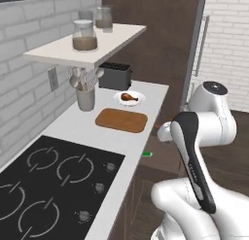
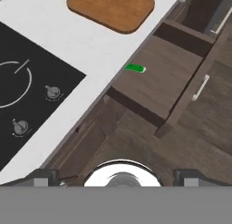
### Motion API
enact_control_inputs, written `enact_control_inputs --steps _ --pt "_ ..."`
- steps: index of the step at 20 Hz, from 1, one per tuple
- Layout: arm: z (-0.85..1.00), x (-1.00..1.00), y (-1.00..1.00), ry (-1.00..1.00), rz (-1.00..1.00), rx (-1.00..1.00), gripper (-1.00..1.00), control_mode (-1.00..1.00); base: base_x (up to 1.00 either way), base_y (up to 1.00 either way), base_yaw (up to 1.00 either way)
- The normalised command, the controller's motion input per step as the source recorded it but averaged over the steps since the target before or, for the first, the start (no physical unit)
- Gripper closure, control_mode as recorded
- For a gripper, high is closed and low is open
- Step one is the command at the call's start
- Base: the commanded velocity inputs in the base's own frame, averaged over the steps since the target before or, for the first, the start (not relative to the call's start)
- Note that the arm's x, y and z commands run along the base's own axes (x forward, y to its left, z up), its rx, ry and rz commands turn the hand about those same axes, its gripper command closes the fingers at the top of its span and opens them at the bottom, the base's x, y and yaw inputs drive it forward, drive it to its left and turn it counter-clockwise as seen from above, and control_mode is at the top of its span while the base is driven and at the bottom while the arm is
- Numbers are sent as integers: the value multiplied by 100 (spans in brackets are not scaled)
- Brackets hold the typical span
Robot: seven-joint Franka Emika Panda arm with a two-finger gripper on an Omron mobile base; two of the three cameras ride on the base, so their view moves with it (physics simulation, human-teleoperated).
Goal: Pick up the knife from the drawer and place it on the cutting board. Then place the meat from the plate to the cutting board.
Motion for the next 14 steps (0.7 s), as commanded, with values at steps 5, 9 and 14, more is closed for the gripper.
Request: enact_control_inputs --steps 5,9,14 --pt "-17 45 -21 0 -1 0 -100 -100 5 3 -3" --pt "-74 80 -70 7 0 0 -100 -100 0 0 0" --pt "-85 89 -80 12 -1 0 -100 -100 0 0 0"
